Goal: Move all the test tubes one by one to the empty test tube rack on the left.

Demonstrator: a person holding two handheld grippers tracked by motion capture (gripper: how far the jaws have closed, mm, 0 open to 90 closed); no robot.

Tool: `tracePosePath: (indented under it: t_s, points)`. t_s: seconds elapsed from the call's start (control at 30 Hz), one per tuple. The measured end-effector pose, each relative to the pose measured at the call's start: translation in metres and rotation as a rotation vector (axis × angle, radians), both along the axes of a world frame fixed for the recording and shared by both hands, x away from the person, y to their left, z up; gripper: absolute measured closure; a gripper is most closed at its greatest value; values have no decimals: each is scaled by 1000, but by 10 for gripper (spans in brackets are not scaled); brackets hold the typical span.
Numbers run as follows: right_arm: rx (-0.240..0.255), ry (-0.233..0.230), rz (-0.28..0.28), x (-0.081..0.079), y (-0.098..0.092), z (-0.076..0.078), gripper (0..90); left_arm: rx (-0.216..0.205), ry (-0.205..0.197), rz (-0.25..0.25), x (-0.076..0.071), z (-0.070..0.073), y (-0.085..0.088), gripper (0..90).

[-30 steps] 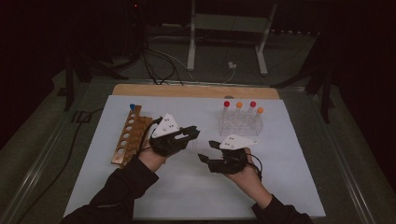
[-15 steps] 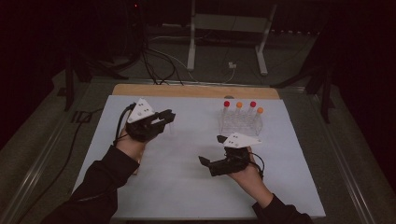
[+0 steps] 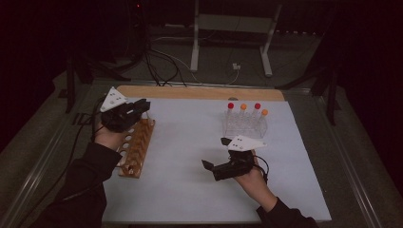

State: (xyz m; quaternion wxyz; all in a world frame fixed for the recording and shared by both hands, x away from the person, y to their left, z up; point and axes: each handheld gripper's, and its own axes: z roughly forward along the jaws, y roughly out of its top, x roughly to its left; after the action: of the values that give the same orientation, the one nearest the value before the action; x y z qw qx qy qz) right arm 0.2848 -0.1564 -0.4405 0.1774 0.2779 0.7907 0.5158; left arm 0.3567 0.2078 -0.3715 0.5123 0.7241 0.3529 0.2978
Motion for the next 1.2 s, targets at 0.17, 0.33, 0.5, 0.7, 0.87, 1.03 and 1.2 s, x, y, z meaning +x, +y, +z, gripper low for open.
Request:
tracePosePath:
  t_s: [0.17,0.33,0.5,0.7,0.87,1.03,1.2]
  points:
    - [0,0,-8,1,-1,0,0,1,-7,51,1,-2,15,779]
    - [6,8,-5,1,-1,0,0,-7,-5,103,4,-4,30,779]
    - [12,8,-5,1,-1,0,0,-19,3,135,8,-11,41,779]
    - [20,12,-4,1,-2,0,0,-28,11,169,14,-25,46,779]
    - [20,13,-3,1,-2,0,0,-49,45,171,19,-36,48,778]
    - [20,16,-1,2,-2,-1,0,-31,75,173,21,-50,46,778]
    - [22,19,0,2,-2,-1,0,-18,106,179,23,-62,44,778]
